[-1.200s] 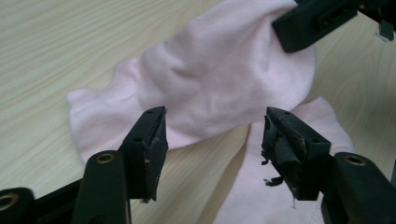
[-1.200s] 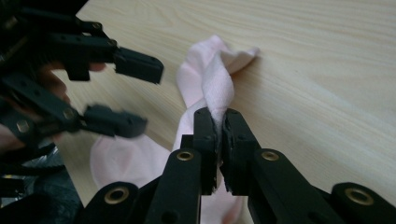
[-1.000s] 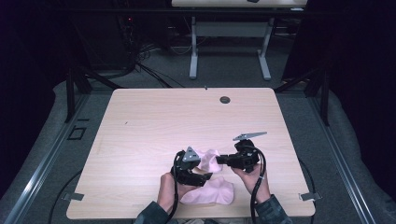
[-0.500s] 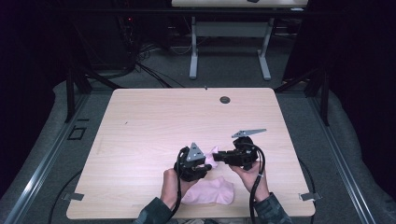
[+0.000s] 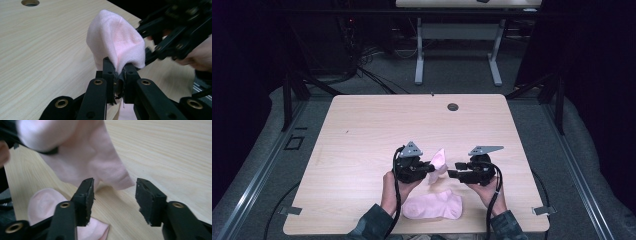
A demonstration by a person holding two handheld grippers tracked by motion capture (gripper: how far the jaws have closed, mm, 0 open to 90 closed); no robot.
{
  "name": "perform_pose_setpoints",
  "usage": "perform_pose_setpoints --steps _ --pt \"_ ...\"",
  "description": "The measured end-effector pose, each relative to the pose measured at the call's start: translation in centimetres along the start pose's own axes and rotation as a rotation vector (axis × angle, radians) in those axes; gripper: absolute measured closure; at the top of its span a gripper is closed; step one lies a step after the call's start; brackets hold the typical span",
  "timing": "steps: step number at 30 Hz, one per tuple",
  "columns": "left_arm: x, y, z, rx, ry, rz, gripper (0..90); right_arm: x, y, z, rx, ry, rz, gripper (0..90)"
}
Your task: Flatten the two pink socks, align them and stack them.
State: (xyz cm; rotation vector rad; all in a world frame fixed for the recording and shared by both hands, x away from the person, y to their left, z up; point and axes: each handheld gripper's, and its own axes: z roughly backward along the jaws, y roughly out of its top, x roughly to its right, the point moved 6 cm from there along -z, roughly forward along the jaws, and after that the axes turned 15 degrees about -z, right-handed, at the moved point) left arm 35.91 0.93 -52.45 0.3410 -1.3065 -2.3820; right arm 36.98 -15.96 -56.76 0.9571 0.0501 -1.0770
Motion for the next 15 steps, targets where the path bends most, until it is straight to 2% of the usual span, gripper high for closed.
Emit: perform_pose_setpoints --steps 5,7,9,10,11,12,13,14,15 --pt "0.1 0.6 0.5 0.018 -0.029 -0.004 84.1 0.4 0.2 -1.4 -0.015 0.036 0.025 41.1" --pt "0.1 0.7 0.6 0.023 -0.037 0.002 84.1 0.7 0.5 -1.8 -0.011 0.07 0.017 39.3" --pt "0.2 0.9 0.7 0.044 -0.063 0.005 84.1 1.0 0.5 -2.1 -0.017 0.082 0.015 38.0" --pt "0.2 0.9 0.7 0.044 -0.063 0.005 84.1 1.0 0.5 -2.1 -0.017 0.082 0.015 38.0" --pt "0.3 0.9 0.8 0.05 -0.07 0.011 84.1 1.1 0.6 -2.3 -0.026 0.128 0.016 42.9" --pt "0.3 0.9 0.8 0.056 -0.072 0.012 84.1 1.1 0.6 -2.4 -0.027 0.144 0.012 48.7" --pt "0.2 0.9 0.8 0.057 -0.076 0.014 84.1 1.1 0.6 -2.4 -0.031 0.147 0.013 56.9" --pt "0.2 0.9 0.8 0.057 -0.076 0.014 84.1 1.1 0.6 -2.4 -0.031 0.147 0.013 56.9" --pt "0.2 0.9 0.9 0.062 -0.076 0.019 84.1 1.0 0.5 -2.5 -0.03 0.157 0.009 63.8"
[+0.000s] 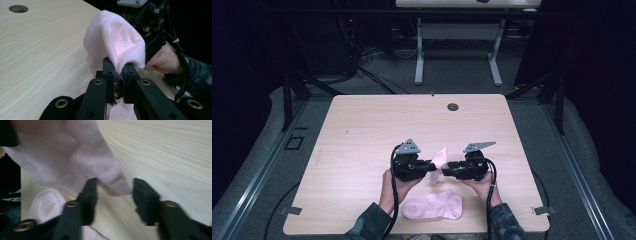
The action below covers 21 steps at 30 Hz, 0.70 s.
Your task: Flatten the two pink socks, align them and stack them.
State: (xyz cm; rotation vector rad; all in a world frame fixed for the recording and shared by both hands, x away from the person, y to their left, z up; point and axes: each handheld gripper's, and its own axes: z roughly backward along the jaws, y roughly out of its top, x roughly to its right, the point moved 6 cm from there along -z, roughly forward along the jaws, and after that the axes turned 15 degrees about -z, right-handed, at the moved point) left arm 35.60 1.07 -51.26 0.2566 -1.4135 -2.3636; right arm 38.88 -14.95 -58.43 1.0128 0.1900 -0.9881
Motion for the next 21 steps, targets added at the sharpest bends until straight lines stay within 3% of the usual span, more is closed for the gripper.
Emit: perform_pose_setpoints --steps 2,6,7,9,10,12,13,17,21 --pt "-0.1 -0.2 0.1 0.005 -0.003 0.01 84.1 -0.2 -0.1 0.0 0.003 -0.006 0.007 74.5" --pt "-0.1 -0.4 0.0 0.002 -0.017 0.011 84.1 -0.5 -0.2 0.0 0.006 -0.037 0.026 83.1" --pt "0.0 -0.3 0.0 0.005 -0.015 0.007 84.1 -0.5 -0.1 0.0 0.008 -0.036 0.029 78.6" --pt "0.0 -0.2 0.1 0.008 -0.016 0.005 84.1 -0.3 -0.1 -0.1 -0.002 -0.045 0.024 61.0" --pt "-0.1 -0.1 0.2 0.005 -0.008 0.007 84.1 -0.5 -0.2 -0.1 -0.013 -0.02 0.043 46.0" --pt "-0.2 -0.1 0.2 0.01 -0.004 0.013 84.1 -0.9 -0.5 0.1 -0.019 -0.027 0.059 33.4" --pt "-0.4 0.0 0.1 0.009 0.006 0.02 84.1 -0.9 -0.5 0.1 -0.019 -0.027 0.059 33.4" --pt "-0.8 0.1 -0.1 0.01 0.045 0.05 84.0 -2.8 -1.3 0.4 0.001 -0.064 0.07 18.8" --pt "-1.1 0.2 -0.5 0.022 0.069 0.081 83.9 -5.0 -2.3 -0.1 0.036 -0.118 0.079 20.4"
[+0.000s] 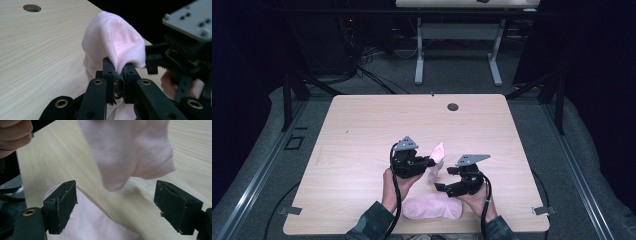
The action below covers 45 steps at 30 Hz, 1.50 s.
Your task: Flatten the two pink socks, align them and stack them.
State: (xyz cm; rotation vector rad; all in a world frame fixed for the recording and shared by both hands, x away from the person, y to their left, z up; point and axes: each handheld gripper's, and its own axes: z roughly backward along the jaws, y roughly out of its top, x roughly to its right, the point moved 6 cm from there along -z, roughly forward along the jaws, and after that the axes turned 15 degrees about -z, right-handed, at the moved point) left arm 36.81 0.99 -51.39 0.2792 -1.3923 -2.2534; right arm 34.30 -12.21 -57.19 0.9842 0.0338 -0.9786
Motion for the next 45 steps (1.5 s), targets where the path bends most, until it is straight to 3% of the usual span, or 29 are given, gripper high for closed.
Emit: perform_pose_setpoints --steps 2,3,5,6,8,9,11,14,15,16,18,20,23,27,29,31,34,35,36,39,42,45 --pt "0.0 0.1 -0.2 0.013 0.004 0.019 83.8 -0.4 -0.1 -0.5 0.013 -0.029 -0.013 26.1" --pt "-0.1 0.3 -0.3 0.025 0.004 0.027 83.8 -0.1 0.0 -1.1 0.032 -0.073 -0.031 37.6" --pt "-0.1 0.3 -0.3 0.03 0.009 0.033 83.7 -0.1 0.1 -1.4 0.033 -0.064 -0.041 40.0" --pt "-0.1 0.3 -0.3 0.03 0.009 0.033 83.7 0.2 0.3 -1.5 0.06 -0.093 -0.037 58.4" --pt "-0.1 0.3 -0.2 0.035 0.006 0.043 83.6 0.4 0.5 -1.4 0.072 -0.106 -0.043 62.7" --pt "-0.1 0.2 -0.1 0.034 0.01 0.048 83.4 0.6 0.6 -1.3 0.089 -0.118 -0.042 71.9" --pt "-0.2 -0.1 -0.1 0.039 0.004 0.063 82.9 1.0 0.8 -0.8 0.105 -0.149 -0.045 82.1" --pt "-0.6 -0.9 -0.2 0.026 0.01 0.089 81.3 1.3 1.0 0.0 0.106 -0.219 -0.003 84.4" --pt "-0.9 -1.9 -0.4 0.01 0.006 0.116 80.2 1.4 1.2 0.7 0.098 -0.291 0.05 84.6" --pt "-0.9 -1.9 -0.4 0.01 0.006 0.116 79.6 1.4 1.2 0.7 0.098 -0.291 0.05 84.6" --pt "-1.2 -3.0 -0.6 -0.005 -0.006 0.152 78.9 1.2 1.4 1.1 0.061 -0.371 0.109 84.5" --pt "-1.3 -4.1 -0.9 -0.036 -0.009 0.174 77.6 1.1 1.4 1.0 0.003 -0.403 0.171 84.1" --pt "-1.6 -5.9 -0.9 -0.1 -0.019 0.201 69.1 0.9 0.7 0.0 -0.113 -0.404 0.236 80.2" --pt "-1.8 -7.8 -0.1 -0.17 -0.014 0.214 55.5 0.9 -0.4 -1.4 -0.199 -0.333 0.251 65.0" --pt "-1.9 -8.4 0.6 -0.186 -0.006 0.213 49.4 0.9 -0.6 -1.5 -0.195 -0.277 0.225 57.7" --pt "-2.1 -8.9 1.6 -0.192 0.006 0.204 43.8 0.8 -0.7 -0.9 -0.191 -0.185 0.179 50.9" --pt "-2.4 -9.0 2.2 -0.187 0.009 0.203 41.1 1.0 -0.6 -0.2 -0.191 -0.149 0.157 47.7" --pt "-2.7 -8.9 2.7 -0.182 0.031 0.188 40.2 1.1 -0.5 0.2 -0.18 -0.131 0.149 46.9" --pt "-2.7 -8.9 2.7 -0.182 0.031 0.188 38.7 1.1 -0.5 0.2 -0.18 -0.131 0.149 46.9" --pt "-3.9 -8.8 3.2 -0.181 0.078 0.189 37.6 2.6 0.2 1.6 -0.118 -0.134 0.062 46.9" --pt "-5.3 -8.7 3.0 -0.204 0.128 0.187 36.8 3.3 0.2 1.6 -0.126 -0.128 0.01 45.3" --pt "-6.0 -8.8 2.4 -0.247 0.134 0.161 38.4 3.5 -0.1 0.7 -0.154 -0.101 -0.027 44.3"
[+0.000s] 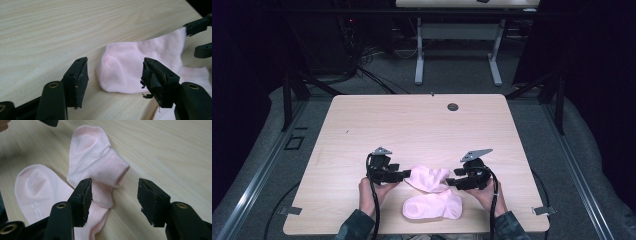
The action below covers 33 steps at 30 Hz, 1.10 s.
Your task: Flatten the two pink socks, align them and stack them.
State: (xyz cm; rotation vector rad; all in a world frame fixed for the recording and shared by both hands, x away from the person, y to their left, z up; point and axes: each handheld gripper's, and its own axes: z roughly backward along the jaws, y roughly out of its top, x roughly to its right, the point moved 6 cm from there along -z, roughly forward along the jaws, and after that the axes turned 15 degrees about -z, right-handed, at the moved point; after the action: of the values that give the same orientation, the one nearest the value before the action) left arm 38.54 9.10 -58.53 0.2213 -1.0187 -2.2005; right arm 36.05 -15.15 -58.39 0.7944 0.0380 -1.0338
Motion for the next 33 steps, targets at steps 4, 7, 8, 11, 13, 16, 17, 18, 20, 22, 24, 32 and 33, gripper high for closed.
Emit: perform_pose_setpoints --steps 4,7,8,11,13,16,17,18,20,22,24,32,33 --pt "-0.2 0.1 -1.3 -0.056 -0.003 -0.043 45.7 0.4 0.0 -1.3 -0.013 0.039 -0.036 43.2" --pt "-0.1 0.2 -1.9 -0.09 -0.016 -0.073 49.6 0.3 0.3 -1.6 0.0 0.056 -0.024 45.8" --pt "-0.2 0.2 -2.0 -0.106 -0.012 -0.085 50.7 0.2 0.4 -1.6 0.003 0.062 -0.021 49.4" --pt "-0.2 0.1 -2.6 -0.133 -0.006 -0.093 57.3 0.1 0.6 -1.7 -0.003 0.057 -0.008 63.2" --pt "-0.3 0.0 -2.9 -0.145 0.001 -0.098 62.7 0.1 0.5 -1.7 -0.005 0.045 -0.006 71.0" --pt "-0.3 -0.2 -3.1 -0.151 0.001 -0.103 70.8 0.0 0.6 -1.7 0.002 0.046 -0.003 79.7" --pt "-0.3 -0.2 -3.1 -0.151 0.0 -0.105 73.2 0.0 0.7 -1.6 0.006 0.047 -0.003 81.5" --pt "-0.4 -0.3 -3.1 -0.151 0.003 -0.109 75.0 0.0 0.7 -1.6 0.008 0.045 -0.002 83.3" --pt "-0.4 -0.5 -3.1 -0.145 0.004 -0.098 78.7 0.1 0.8 -1.7 0.011 0.04 -0.002 85.4" --pt "-0.4 -0.5 -3.0 -0.141 0.007 -0.101 82.2 0.1 0.8 -1.7 0.008 0.037 -0.001 86.1" --pt "-0.5 -0.7 -3.0 -0.136 0.007 -0.094 85.2 0.0 0.8 -1.7 0.009 0.035 0.005 86.6" --pt "-0.3 -0.7 -2.1 -0.087 0.007 -0.08 89.0 0.0 1.2 -0.8 0.021 0.008 0.008 87.6" --pt "-0.3 -0.6 -1.9 -0.073 0.001 -0.068 89.0 0.0 1.3 -0.5 0.026 0.004 0.005 87.6"
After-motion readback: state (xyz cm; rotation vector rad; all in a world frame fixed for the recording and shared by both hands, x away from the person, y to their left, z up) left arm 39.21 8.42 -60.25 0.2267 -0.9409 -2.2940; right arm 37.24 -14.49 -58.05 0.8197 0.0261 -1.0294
